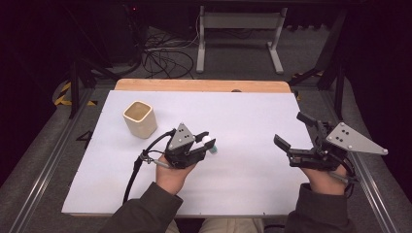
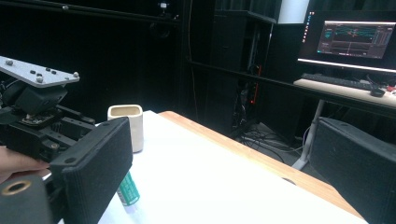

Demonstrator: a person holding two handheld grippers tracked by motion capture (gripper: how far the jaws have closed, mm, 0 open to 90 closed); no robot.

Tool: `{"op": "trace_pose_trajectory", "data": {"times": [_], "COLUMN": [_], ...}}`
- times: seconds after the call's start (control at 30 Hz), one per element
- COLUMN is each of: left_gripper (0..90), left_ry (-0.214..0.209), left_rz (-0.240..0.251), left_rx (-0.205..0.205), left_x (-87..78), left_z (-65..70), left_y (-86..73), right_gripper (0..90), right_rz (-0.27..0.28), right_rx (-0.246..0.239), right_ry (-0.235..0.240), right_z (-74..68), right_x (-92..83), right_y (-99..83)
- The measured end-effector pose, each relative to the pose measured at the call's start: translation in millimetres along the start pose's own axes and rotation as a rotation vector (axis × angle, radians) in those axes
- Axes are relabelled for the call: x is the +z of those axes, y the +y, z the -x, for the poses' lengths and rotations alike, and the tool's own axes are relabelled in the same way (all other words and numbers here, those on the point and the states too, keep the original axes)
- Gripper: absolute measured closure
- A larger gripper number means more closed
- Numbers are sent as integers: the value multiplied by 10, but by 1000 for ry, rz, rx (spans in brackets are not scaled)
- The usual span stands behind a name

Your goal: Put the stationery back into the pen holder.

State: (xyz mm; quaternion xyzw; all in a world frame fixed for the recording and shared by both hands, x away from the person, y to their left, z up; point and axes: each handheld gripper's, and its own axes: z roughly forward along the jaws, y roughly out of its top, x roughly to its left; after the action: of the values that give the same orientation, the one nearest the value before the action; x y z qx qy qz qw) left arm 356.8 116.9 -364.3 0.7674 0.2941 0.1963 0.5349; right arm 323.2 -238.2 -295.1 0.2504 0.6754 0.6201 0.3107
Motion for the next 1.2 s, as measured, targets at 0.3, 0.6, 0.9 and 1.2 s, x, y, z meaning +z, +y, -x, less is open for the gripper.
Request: {"op": "trace_pose_trajectory", "data": {"times": [0.3,0.6,0.9,1.2], "left_gripper": [650,651,651,651], "left_ry": [17,42,68,100], "left_rz": [21,37,45,60], "left_rx": [3,-8,-13,-17], "left_x": [-72,-128,-184,-245], "left_z": [-52,-149,-239,-322], "left_y": [44,73,92,112], "right_gripper": [68,68,68,68], "right_rz": [3,-4,-3,-10], "right_rx": [2,0,2,-2], "right_ry": [3,13,15,19], "right_z": [-10,-24,-30,-33], "right_x": [0,34,42,59], "right_y": [5,-4,-6,-13]}}
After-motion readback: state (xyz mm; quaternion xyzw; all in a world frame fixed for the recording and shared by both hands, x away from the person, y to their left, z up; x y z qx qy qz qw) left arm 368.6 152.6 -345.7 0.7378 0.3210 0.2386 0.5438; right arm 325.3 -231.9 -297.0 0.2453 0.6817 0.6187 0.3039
